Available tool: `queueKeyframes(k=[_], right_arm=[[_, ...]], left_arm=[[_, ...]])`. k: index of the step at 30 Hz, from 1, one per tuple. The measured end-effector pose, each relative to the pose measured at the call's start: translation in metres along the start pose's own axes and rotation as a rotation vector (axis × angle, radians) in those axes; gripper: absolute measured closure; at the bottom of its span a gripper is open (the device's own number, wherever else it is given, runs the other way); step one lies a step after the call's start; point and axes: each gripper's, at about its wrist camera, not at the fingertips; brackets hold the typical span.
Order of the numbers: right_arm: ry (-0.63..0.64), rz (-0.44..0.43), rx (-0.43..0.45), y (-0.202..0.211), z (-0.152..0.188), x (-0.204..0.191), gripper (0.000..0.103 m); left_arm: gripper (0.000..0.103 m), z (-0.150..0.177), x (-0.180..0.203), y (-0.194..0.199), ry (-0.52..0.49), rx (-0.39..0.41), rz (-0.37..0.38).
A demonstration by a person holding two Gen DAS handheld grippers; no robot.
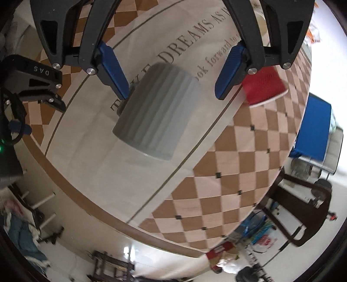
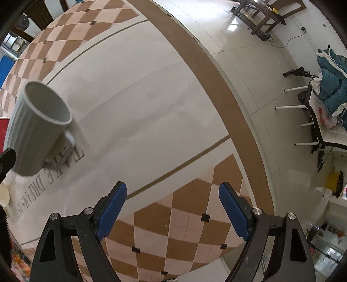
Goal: Flip cup upright
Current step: 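Reach the right gripper toward the grey mug lying on its side, then grasp the grey mug body with the left gripper and lift it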
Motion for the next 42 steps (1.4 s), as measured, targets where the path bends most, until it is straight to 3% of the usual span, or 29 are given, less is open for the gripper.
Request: queueKeyframes(k=[11,26,30,42], right_arm=[[-0.022,0.012,-0.030,-0.025,-0.034,0.006,0.015],[-0.029,0.009,-0.038,-0.034,-0.024,0.004,0.015],[-0.036,0.007,-0.029,-0.034,-0.018,0.008,0.015],[-0.055,-0.004,-0.024,-0.029,-0.006,0.024,0.015]], left_arm=[[0.021,-0.017,0.009,-0.041,-0.136,-0.101,0.052],[0.020,-0.026,0.003,-0.065,-0.229,-0.120,0.058],[0.020,-0.022,0.003,-0.064,-0.207,-0.093,0.054],[0.021,0.007,-0.022,-0.056,0.023,-0.054,0.106]])
Point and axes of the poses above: each gripper's, at about its wrist camera, not at the fingertips, and y roughly against the way its jaws point, x to its right, z to its underside, and after that the axes turned 15 degrees about -y, right-handed
